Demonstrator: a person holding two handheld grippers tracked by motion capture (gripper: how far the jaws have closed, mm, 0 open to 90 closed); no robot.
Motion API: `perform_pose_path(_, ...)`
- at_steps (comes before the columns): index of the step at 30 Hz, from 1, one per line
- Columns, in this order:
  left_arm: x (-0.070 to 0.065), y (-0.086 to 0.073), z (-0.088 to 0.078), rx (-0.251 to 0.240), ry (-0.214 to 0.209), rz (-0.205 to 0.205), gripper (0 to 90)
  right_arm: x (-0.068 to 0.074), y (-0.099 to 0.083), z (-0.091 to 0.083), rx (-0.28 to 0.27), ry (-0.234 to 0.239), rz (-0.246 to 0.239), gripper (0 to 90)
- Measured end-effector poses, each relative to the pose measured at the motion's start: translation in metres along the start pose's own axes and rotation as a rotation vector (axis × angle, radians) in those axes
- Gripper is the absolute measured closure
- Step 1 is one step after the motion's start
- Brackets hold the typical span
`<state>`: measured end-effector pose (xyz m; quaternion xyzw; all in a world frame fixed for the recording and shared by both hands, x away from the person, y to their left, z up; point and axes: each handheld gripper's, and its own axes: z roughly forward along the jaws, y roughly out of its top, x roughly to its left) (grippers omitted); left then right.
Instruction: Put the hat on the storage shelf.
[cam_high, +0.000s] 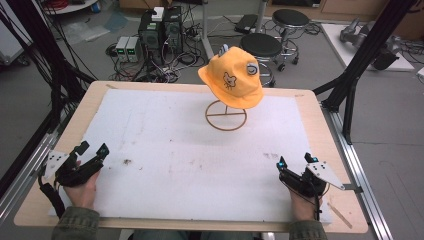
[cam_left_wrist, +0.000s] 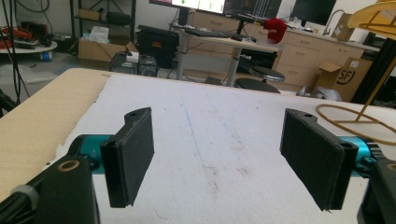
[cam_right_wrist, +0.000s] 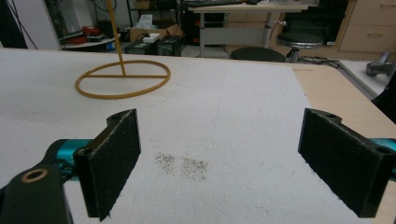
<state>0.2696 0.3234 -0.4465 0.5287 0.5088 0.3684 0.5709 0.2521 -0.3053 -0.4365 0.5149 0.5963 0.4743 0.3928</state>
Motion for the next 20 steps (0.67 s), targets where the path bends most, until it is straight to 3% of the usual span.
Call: perform_pose_path(20, 0.0011, 0.0000, -0.0013, 0.001, 0.001, 0.000, 26.1, 0.0015, 0.0011, -0.0010, -0.001, 0.007, 0.009, 11.8)
